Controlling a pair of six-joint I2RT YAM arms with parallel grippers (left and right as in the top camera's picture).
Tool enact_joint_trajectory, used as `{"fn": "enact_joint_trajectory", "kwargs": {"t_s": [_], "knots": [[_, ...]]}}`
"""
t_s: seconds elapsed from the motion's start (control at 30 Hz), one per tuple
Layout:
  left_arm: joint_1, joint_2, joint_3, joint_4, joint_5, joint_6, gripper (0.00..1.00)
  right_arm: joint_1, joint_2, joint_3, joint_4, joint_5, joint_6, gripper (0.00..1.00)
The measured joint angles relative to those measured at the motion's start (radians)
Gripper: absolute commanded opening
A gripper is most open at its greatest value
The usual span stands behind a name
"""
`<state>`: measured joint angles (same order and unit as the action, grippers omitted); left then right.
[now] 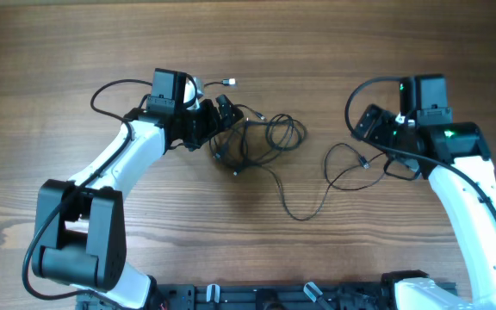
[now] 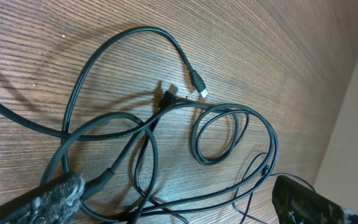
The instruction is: Untangle cables
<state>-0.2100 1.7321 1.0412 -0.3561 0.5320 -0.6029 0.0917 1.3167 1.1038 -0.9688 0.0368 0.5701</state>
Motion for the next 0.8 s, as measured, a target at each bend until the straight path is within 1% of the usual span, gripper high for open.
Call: {"fn": "enact_joint_trajectory", "kwargs": {"t_s": [0.17,0.33,0.53,0.8], "knots": [[0.000,0.000,0.000,0.000,-0.002,0.000,1.00,0.066,0.048,0.000,-0.079,0.013,-0.024,1.00],[0.000,0.000,0.000,0.000,-0.005,0.000,1.00,0.160,0.119,0.000,-0.092,0.013,-0.025,1.00],[0.000,0.000,0.000,0.000,-0.005,0.000,1.00,0.229,0.229,0.000,-0.139,0.013,0.103,1.00],[0.000,0.000,0.000,0.000,-0.005,0.000,1.00,0.241,0.343,-0.020,-0.122,0.014,0.188,1.00]]}}
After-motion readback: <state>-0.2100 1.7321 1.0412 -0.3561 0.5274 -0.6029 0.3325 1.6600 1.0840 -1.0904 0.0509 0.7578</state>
